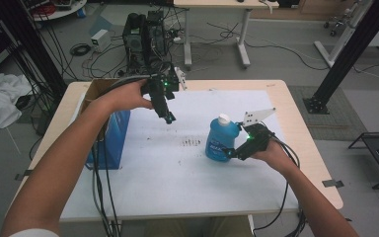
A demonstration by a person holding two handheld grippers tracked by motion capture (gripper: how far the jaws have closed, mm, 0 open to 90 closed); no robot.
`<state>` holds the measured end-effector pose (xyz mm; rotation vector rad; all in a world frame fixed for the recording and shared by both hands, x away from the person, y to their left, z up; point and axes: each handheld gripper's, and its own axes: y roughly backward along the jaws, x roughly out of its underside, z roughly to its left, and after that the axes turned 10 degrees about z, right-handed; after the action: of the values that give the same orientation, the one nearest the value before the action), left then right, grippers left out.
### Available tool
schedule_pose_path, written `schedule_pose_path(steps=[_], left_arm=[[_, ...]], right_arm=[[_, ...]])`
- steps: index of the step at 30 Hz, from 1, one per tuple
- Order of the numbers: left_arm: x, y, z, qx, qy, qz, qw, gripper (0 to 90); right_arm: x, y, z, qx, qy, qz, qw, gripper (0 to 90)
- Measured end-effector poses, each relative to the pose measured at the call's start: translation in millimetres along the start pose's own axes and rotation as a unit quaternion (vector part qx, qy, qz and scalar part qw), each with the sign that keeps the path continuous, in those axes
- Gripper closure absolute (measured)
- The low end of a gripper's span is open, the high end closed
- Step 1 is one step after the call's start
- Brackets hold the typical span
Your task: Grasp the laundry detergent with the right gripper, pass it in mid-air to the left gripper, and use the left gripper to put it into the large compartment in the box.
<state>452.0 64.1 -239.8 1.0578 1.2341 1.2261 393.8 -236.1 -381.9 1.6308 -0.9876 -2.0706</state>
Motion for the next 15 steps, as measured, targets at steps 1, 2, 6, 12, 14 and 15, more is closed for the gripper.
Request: schedule_pose_path(steps=[1,2,6,12,14,15], left_arm=[[-0.1,-0.7,-0.2,0.000,0.000,-0.001,1.0000,13.9],[-0.4,-0.8,-0.5,-0.002,0.000,0.001,1.0000,13.9],[-1.1,-1.1,-0.9,-0.001,-0.001,-0.002,1.0000,13.9],[-0.4,-1.1,-1.0,-0.003,0.001,-0.001,1.0000,13.9],[0.2,-1.1,-1.0,-0.003,0.002,-0.003,1.0000,13.9],[0.5,-1.1,-0.9,-0.003,0.002,-0.003,1.0000,13.9]], right_arm=[[-0.1,-1.3,0.2,0.000,0.000,-0.001,1.0000,1.0],[-0.6,-2.6,0.7,0.001,-0.003,-0.002,1.0000,1.0],[-1.3,-7.9,0.1,0.002,0.000,-0.008,1.0000,1.0],[-2.4,-13.3,-0.2,0.006,0.002,-0.020,0.9998,1.0],[-2.3,-14.3,-0.8,0.011,0.003,-0.022,0.9997,1.0],[-2.4,-14.8,-1.1,0.012,0.005,-0.024,0.9996,1.1]])
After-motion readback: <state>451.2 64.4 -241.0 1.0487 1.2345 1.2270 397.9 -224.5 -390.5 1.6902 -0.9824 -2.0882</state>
